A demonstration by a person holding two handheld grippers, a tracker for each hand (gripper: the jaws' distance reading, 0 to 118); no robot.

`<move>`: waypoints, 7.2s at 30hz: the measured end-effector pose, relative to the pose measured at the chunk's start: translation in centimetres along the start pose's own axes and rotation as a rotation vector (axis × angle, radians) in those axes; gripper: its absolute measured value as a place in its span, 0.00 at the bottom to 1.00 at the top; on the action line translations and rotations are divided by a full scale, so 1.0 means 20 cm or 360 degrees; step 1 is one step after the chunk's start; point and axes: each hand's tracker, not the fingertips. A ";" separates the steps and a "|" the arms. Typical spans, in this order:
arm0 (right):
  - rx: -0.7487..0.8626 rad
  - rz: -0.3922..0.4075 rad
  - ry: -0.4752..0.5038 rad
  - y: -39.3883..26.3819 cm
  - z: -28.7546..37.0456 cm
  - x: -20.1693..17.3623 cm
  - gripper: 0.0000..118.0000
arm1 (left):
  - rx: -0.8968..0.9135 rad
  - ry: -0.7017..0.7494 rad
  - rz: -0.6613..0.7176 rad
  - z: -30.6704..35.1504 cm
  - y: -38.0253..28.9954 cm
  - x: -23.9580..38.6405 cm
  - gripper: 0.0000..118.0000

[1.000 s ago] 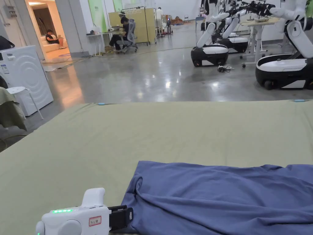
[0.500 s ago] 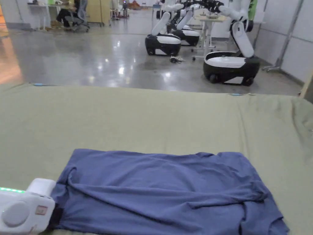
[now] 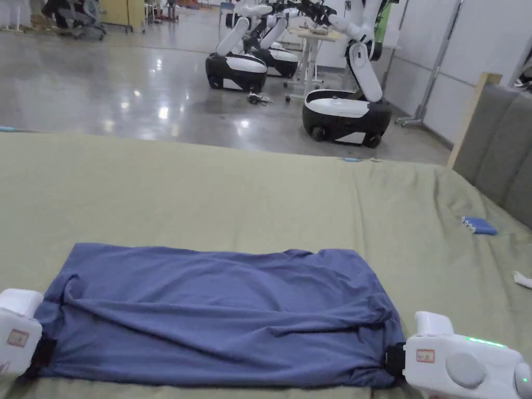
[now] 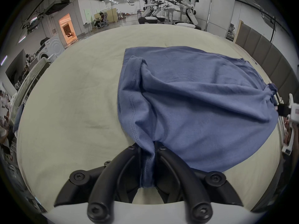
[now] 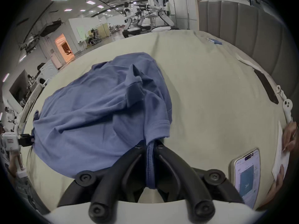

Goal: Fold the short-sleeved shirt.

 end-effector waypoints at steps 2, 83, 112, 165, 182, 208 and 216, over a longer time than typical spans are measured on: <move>-0.0011 0.0015 -0.0029 0.02 0.00 0.01 0.07 | 0.0053 -0.0038 0.0087 0.06 0.01 -0.03 0.08; 0.0825 0.0458 0.0278 -0.62 0.99 -0.60 0.00 | 0.0765 -0.0322 0.0280 0.82 -0.16 -0.06 0.03; 0.0323 0.0075 0.0226 0.07 0.59 -0.09 0.77 | -0.0140 0.0009 0.0227 -0.24 0.35 -0.09 0.07; 0.0506 0.0185 -0.0059 -0.69 0.92 0.10 0.84 | 0.0941 -0.0292 0.0145 1.10 -0.90 -0.12 0.50; 0.0951 0.0401 0.0337 -0.58 1.21 -0.56 0.52 | 0.1488 0.0068 0.0200 1.33 -0.78 0.26 0.46; 0.0867 0.0157 0.0416 -0.59 1.18 -0.46 0.00 | 0.0979 -0.0656 0.0758 1.10 -0.89 -0.30 0.52; 0.0761 0.0125 0.0449 -0.59 1.13 -0.46 0.00 | 0.0570 -0.0910 0.1261 0.59 -0.98 -0.57 0.55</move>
